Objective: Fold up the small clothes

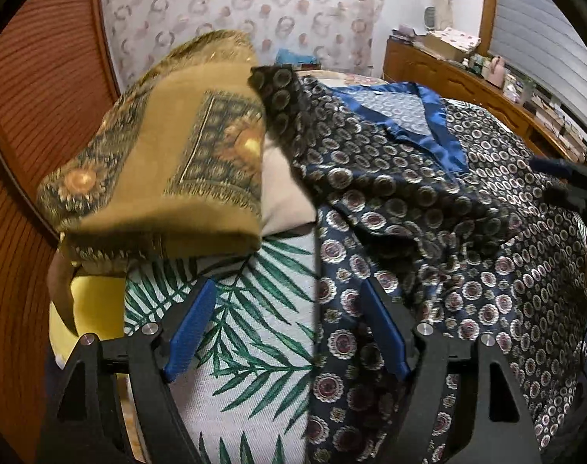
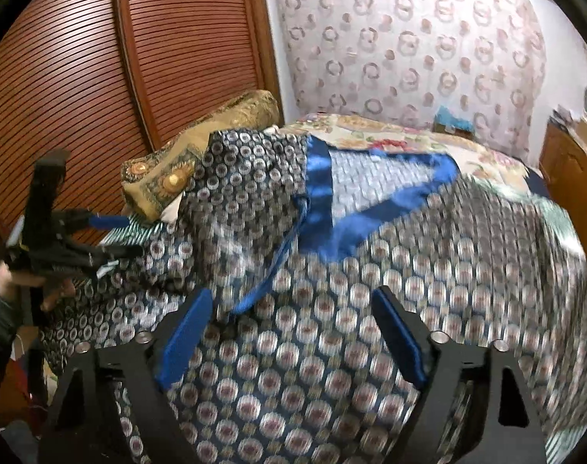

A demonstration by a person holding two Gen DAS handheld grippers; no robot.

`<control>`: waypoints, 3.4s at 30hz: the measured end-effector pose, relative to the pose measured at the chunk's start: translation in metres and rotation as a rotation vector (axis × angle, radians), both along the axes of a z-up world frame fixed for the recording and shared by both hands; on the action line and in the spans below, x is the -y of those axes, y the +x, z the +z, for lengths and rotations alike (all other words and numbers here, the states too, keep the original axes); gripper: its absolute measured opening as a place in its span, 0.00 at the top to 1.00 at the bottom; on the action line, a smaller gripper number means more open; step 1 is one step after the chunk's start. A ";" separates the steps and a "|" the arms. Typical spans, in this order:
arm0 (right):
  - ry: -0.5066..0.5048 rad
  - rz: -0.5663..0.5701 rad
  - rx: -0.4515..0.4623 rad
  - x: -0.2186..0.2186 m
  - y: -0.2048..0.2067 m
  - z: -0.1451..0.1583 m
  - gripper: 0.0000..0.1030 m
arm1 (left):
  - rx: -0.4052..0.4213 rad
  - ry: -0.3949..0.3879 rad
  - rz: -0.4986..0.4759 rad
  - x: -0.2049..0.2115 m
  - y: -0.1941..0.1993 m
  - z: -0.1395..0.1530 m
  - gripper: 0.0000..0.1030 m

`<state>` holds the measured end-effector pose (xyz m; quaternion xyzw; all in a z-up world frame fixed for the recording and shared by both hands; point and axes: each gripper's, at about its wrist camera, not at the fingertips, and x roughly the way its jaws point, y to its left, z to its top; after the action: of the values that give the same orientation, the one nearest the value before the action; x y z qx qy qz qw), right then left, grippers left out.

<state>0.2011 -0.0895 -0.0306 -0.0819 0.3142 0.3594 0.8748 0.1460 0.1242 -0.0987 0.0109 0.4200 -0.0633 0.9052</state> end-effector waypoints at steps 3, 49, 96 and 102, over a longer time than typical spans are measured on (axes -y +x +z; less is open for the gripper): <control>-0.016 0.042 0.018 -0.016 0.019 0.011 0.28 | -0.024 0.002 0.000 0.000 0.001 -0.010 0.23; -0.188 -0.059 -0.001 -0.070 0.104 -0.014 0.96 | -0.040 -0.141 -0.172 0.049 0.006 0.012 0.95; -0.041 -0.563 -0.058 0.258 0.030 -0.047 0.39 | 0.278 -0.108 -0.128 0.082 -0.022 0.069 0.22; -0.009 -0.585 -0.133 0.259 0.050 -0.058 0.39 | 0.205 -0.094 -0.186 0.134 -0.007 0.046 0.22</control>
<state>0.2510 -0.3482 -0.0891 0.0317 0.3826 0.0953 0.9184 0.1386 -0.0097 -0.0530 0.0139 0.3193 -0.1652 0.9330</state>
